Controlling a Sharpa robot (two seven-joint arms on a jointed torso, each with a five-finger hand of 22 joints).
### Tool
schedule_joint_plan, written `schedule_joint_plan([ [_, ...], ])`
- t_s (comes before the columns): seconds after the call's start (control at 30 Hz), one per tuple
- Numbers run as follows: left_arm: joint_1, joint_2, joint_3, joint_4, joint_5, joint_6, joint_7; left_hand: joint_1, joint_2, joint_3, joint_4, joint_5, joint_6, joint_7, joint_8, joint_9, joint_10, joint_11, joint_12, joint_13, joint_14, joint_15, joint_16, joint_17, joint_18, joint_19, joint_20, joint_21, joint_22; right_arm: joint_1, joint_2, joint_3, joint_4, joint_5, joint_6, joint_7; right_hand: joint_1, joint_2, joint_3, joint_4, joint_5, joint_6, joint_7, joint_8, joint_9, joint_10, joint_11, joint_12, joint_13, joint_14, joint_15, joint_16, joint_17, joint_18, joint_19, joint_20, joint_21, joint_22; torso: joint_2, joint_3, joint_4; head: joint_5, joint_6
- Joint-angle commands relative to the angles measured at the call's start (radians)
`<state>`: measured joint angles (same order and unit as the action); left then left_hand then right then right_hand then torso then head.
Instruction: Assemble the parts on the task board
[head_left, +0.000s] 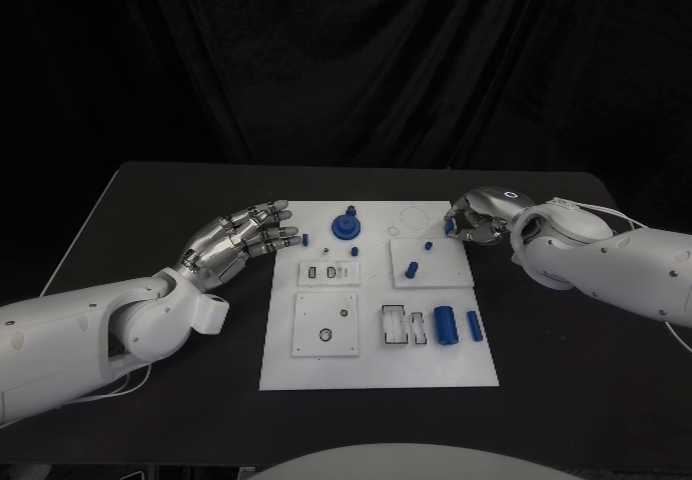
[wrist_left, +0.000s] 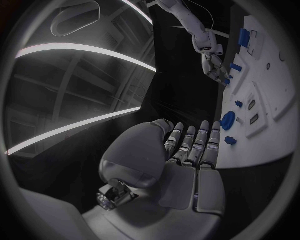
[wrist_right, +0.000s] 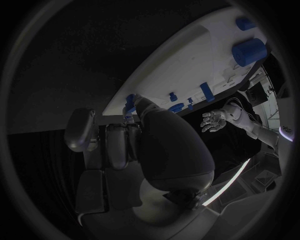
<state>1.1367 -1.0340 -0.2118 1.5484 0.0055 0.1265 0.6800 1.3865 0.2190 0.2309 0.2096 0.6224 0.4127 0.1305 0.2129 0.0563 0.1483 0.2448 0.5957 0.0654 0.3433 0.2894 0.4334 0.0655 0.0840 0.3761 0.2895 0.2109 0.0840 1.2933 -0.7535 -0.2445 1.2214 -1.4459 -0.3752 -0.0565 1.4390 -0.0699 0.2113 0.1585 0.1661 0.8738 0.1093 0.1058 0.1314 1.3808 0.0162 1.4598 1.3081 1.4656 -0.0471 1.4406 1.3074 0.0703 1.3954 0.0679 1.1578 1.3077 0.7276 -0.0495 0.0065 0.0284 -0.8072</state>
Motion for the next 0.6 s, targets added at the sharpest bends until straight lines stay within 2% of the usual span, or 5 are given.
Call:
schedule_joint_plan([
  [0.03, -0.002, 0.001, 0.001, 0.002, 0.000, 0.018, 0.083, -0.010, -0.003, 0.007, 0.000, 0.005, -0.002, 0.002, -0.003, 0.000, -0.001, 0.003, 0.000, 0.001, -0.005, 0.000, 0.002, 0.001, -0.013, 0.005, 0.001, 0.005, -0.001, -0.003, 0.001, 0.001, -0.001, -0.003, 0.002, -0.009, 0.017, 0.005, 0.005, -0.006, 0.002, 0.020, 0.003, 0.014, 0.009, -0.004, 0.003, -0.003, 0.054, 0.043, 0.007, -0.005, 0.150, 0.016, -0.008, 0.002, -0.005, 0.147, 0.000, -0.0001, 0.0009, -0.001, -0.002],
  [0.23, -0.004, 0.000, 0.001, 0.003, 0.000, 0.021, 0.083, -0.010, -0.003, 0.007, 0.000, 0.005, -0.002, 0.002, -0.003, 0.000, -0.001, 0.003, 0.000, 0.001, -0.005, 0.000, 0.002, 0.001, -0.013, 0.005, 0.001, 0.005, -0.001, -0.003, 0.001, 0.001, -0.004, -0.003, -0.019, -0.007, 0.030, 0.013, 0.009, -0.012, -0.001, 0.044, 0.005, 0.033, 0.023, -0.002, 0.005, -0.002, 0.056, 0.042, 0.007, -0.006, 0.148, 0.016, -0.008, 0.002, -0.008, 0.148, 0.000, -0.0001, 0.0002, 0.003, -0.002],
  [0.3, -0.005, 0.000, 0.001, 0.004, 0.000, 0.022, 0.083, -0.010, -0.003, 0.007, 0.000, 0.005, -0.002, 0.002, -0.003, 0.000, -0.001, 0.003, 0.000, 0.001, -0.005, 0.000, 0.002, 0.001, -0.013, 0.005, 0.001, 0.005, -0.001, -0.003, 0.000, 0.001, -0.002, -0.003, -0.042, 0.000, 0.040, 0.018, 0.008, -0.017, 0.001, 0.082, 0.004, 0.065, 0.043, 0.003, 0.007, 0.002, 0.061, 0.043, 0.009, -0.006, 0.148, 0.016, -0.006, 0.003, -0.007, 0.148, 0.000, 0.0002, -0.0002, 0.004, -0.003],
  [0.47, -0.005, -0.003, 0.001, 0.006, 0.000, 0.022, 0.084, -0.010, -0.003, 0.007, 0.000, 0.005, -0.002, 0.002, -0.003, 0.000, -0.001, 0.003, 0.000, 0.001, -0.005, 0.000, 0.002, 0.001, -0.013, 0.005, 0.001, 0.005, -0.001, -0.003, -0.006, 0.003, 0.013, -0.003, -0.107, 0.015, 0.052, 0.023, 0.006, -0.025, 0.014, 0.111, -0.001, 0.102, 0.068, 0.011, 0.009, 0.006, 0.068, 0.045, 0.010, -0.004, 0.149, 0.014, -0.001, 0.004, -0.001, 0.151, 0.000, 0.0005, -0.0002, 0.004, 0.001],
  [0.6, -0.005, -0.008, 0.001, 0.009, 0.000, 0.020, 0.084, -0.010, -0.003, 0.007, 0.000, 0.005, -0.002, 0.002, -0.003, 0.000, -0.001, 0.003, 0.000, 0.001, -0.005, 0.000, 0.002, 0.001, -0.013, 0.005, 0.001, 0.005, -0.001, 0.001, -0.022, 0.007, 0.046, -0.003, -0.149, 0.019, 0.056, 0.024, 0.004, -0.028, 0.024, 0.123, -0.004, 0.119, 0.080, 0.015, 0.011, 0.008, 0.071, 0.046, 0.011, -0.002, 0.151, 0.013, 0.002, 0.005, 0.003, 0.152, 0.000, 0.0005, 0.0014, 0.003, 0.000],
])
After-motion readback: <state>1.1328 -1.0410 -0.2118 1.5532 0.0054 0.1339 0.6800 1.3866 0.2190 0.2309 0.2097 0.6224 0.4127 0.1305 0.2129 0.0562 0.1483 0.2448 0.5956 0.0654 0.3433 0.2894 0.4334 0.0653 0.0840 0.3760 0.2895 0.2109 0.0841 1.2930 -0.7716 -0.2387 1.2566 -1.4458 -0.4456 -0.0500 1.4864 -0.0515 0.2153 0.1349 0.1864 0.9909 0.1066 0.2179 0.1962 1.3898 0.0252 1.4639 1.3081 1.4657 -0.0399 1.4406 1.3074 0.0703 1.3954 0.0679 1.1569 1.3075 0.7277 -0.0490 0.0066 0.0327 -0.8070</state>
